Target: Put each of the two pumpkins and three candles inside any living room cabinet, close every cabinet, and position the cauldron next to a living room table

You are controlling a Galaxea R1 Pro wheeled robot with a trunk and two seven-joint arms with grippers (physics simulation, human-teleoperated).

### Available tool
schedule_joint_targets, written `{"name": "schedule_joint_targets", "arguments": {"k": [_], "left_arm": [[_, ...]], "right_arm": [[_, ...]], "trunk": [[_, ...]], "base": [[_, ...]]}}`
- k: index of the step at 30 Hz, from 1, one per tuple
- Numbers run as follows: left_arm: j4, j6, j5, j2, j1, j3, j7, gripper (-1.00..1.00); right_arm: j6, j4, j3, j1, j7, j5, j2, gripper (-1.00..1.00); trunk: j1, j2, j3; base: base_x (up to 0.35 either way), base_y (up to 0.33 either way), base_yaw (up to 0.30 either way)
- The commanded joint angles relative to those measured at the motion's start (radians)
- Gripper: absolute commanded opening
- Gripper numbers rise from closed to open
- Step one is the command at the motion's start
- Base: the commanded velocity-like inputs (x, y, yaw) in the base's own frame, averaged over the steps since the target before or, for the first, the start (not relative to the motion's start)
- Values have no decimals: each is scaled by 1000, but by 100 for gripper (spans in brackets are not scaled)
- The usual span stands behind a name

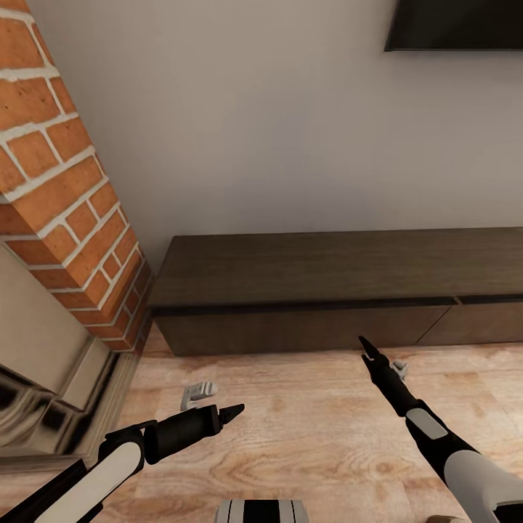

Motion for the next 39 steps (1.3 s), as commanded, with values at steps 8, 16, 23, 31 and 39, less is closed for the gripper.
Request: {"name": "schedule_joint_targets", "arguments": {"k": [8, 16, 23, 31, 39], "left_arm": [[-2, 0, 10, 1, -1, -2, 9, 100], [-2, -1, 11, 1, -1, -2, 9, 100], [1, -2, 12, 1, -1, -3, 9, 100], [-1, -4, 12, 13, -1, -5, -38, 100], [-1, -2, 6, 99, -1, -10, -422, 100]], "right_arm": [[176, -2, 2, -1, -40, -201, -4, 100], [196, -2, 3, -1, -40, -235, -5, 100], [197, -2, 3, -1, -40, -236, -3, 100], [195, 1, 3, -1, -40, -235, -3, 100], [195, 2, 3, -1, -44, -234, -3, 100]], "trunk": [[0, 0, -1], [0, 0, -1], [0, 0, -1], [0, 0, -1], [0, 0, -1]], "base": [[0, 0, 0], [8, 0, 0], [151, 0, 0], [92, 0, 0], [10, 0, 0]]}}
